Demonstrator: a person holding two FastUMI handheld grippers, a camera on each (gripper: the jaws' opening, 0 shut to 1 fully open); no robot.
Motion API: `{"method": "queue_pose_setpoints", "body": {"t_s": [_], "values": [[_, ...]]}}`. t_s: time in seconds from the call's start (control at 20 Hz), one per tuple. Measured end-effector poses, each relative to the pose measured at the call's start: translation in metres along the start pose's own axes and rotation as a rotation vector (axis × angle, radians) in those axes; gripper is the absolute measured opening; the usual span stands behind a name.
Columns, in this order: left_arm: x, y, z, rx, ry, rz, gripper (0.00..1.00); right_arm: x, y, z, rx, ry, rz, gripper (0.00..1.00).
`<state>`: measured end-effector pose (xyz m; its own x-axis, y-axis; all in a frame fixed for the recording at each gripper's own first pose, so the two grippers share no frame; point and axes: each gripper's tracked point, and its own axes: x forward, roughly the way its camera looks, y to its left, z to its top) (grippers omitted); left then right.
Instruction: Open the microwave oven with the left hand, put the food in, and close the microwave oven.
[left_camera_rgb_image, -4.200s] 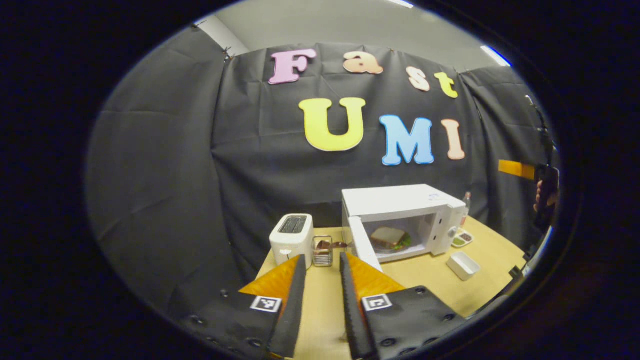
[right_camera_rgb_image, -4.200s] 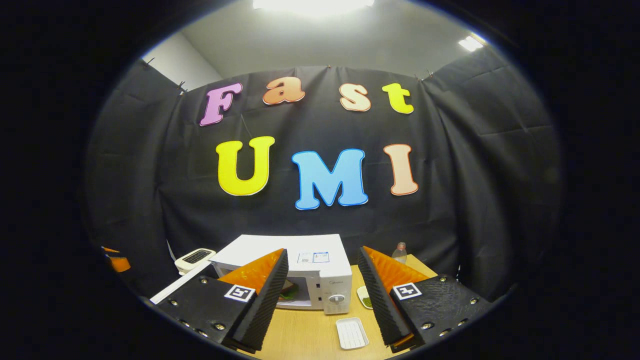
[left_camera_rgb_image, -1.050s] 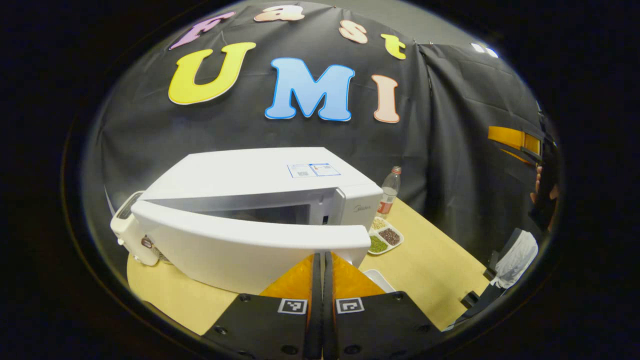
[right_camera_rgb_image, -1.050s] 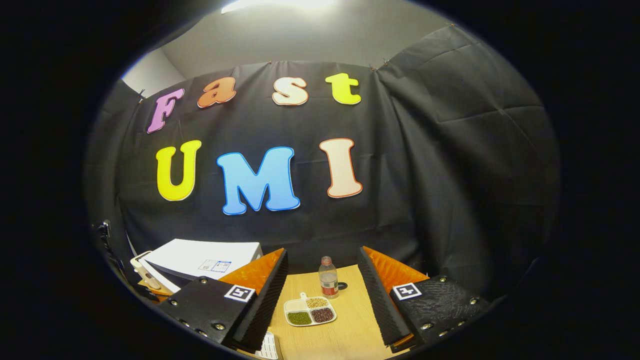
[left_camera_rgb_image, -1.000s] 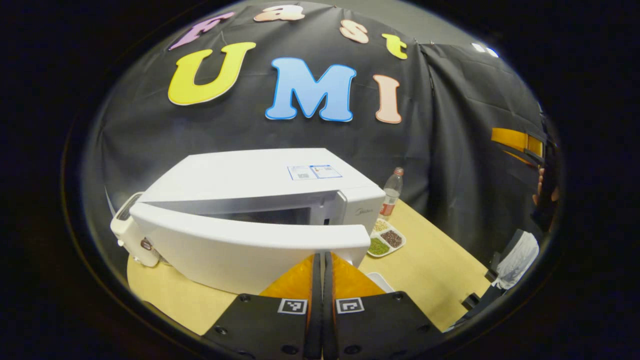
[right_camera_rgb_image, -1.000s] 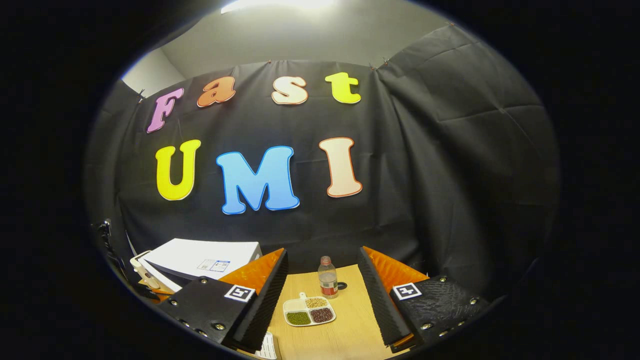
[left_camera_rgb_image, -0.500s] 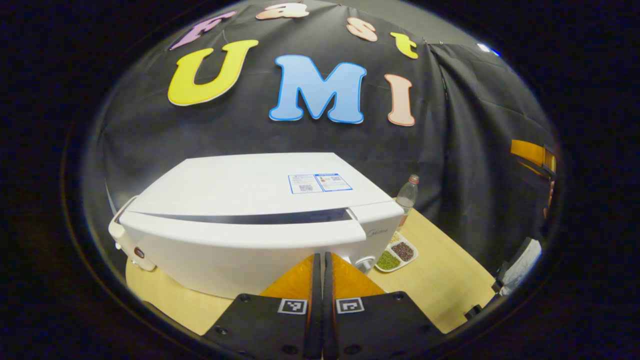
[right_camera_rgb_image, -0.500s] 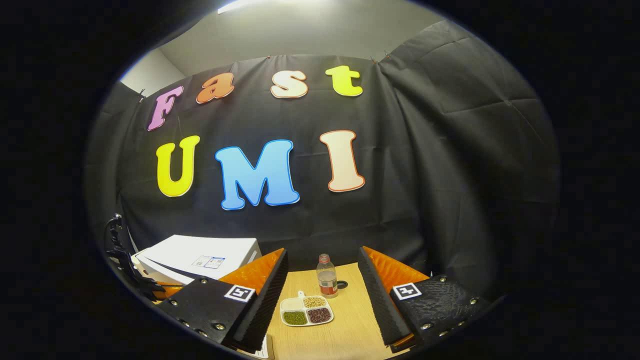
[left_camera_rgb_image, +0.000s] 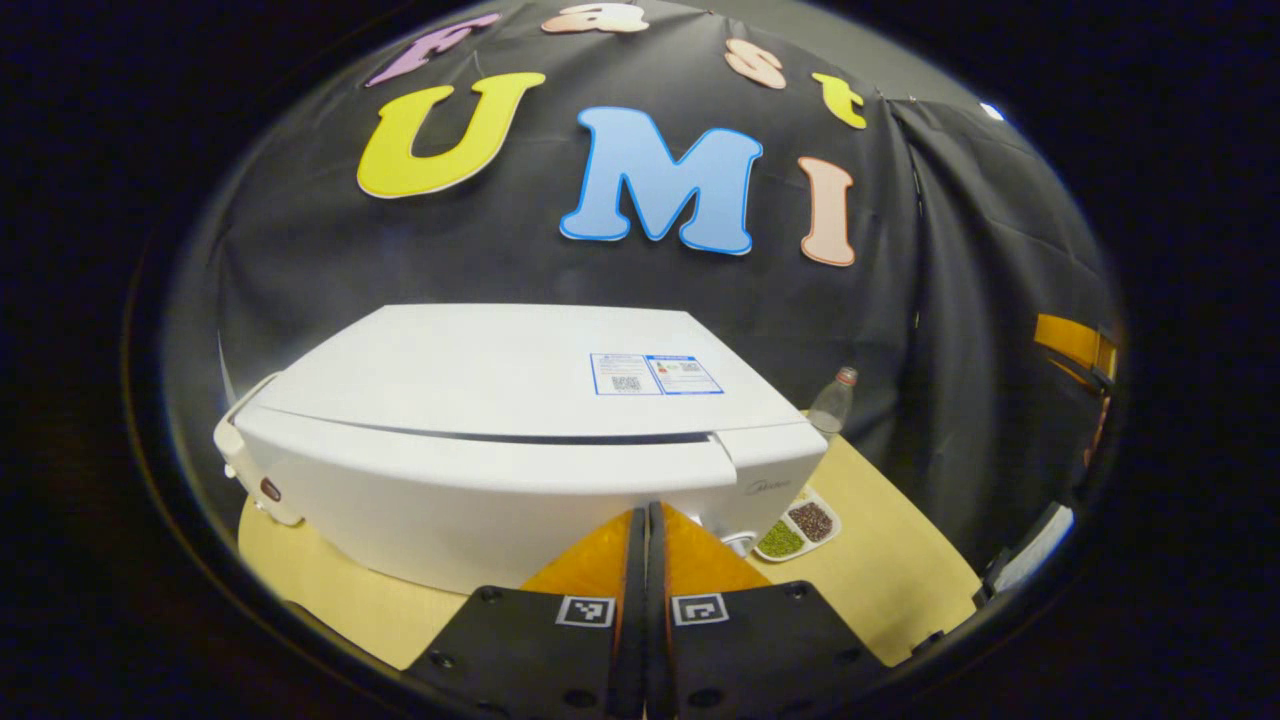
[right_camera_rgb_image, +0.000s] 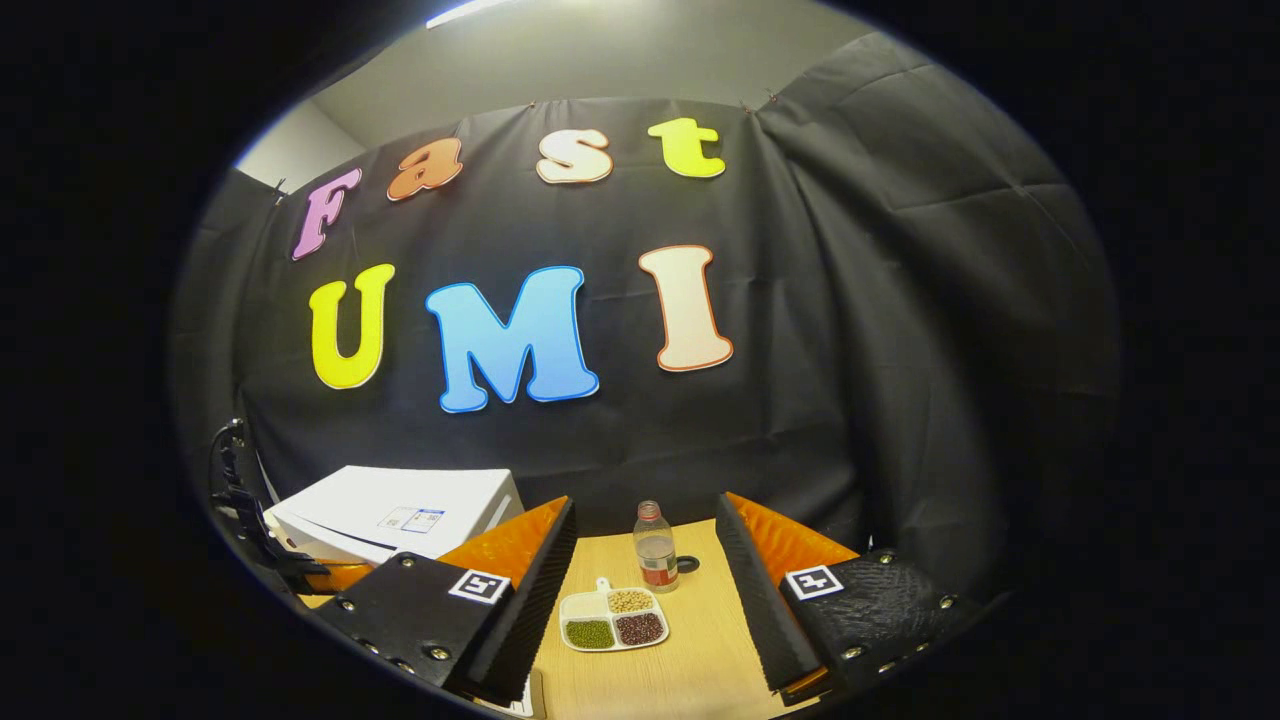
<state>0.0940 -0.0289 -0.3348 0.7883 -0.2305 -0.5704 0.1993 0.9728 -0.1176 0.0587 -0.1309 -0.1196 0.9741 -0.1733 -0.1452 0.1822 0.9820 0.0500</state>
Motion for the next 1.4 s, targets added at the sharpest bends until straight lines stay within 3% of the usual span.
{"method": "queue_pose_setpoints", "body": {"t_s": [0.8, 0.95, 1.1, 1.15, 1.25, 1.4], "values": [[0.009, 0.001, 0.003, 0.003, -0.025, 0.041, 0.07, -0.006, 0.026, -0.003, -0.019, 0.016, 0.090, 0.85], [-0.008, 0.006, 0.030, 0.021, -0.092, 0.080, 0.07, -0.008, 0.037, -0.002, -0.018, 0.018, 0.113, 0.85], [-0.042, -0.002, 0.070, 0.013, -0.190, 0.060, 0.10, -0.014, 0.054, 0.003, -0.020, 0.011, 0.141, 0.85], [-0.059, -0.001, 0.092, 0.006, -0.234, 0.064, 0.16, -0.017, 0.062, 0.009, -0.022, 0.002, 0.148, 0.85], [-0.097, 0.001, 0.120, -0.004, -0.301, 0.079, 0.43, -0.025, 0.076, 0.022, -0.029, -0.024, 0.161, 0.85], [-0.156, 0.004, 0.158, 0.031, -0.415, 0.107, 1.00, -0.039, 0.098, 0.042, -0.044, -0.054, 0.168, 0.85]]}}
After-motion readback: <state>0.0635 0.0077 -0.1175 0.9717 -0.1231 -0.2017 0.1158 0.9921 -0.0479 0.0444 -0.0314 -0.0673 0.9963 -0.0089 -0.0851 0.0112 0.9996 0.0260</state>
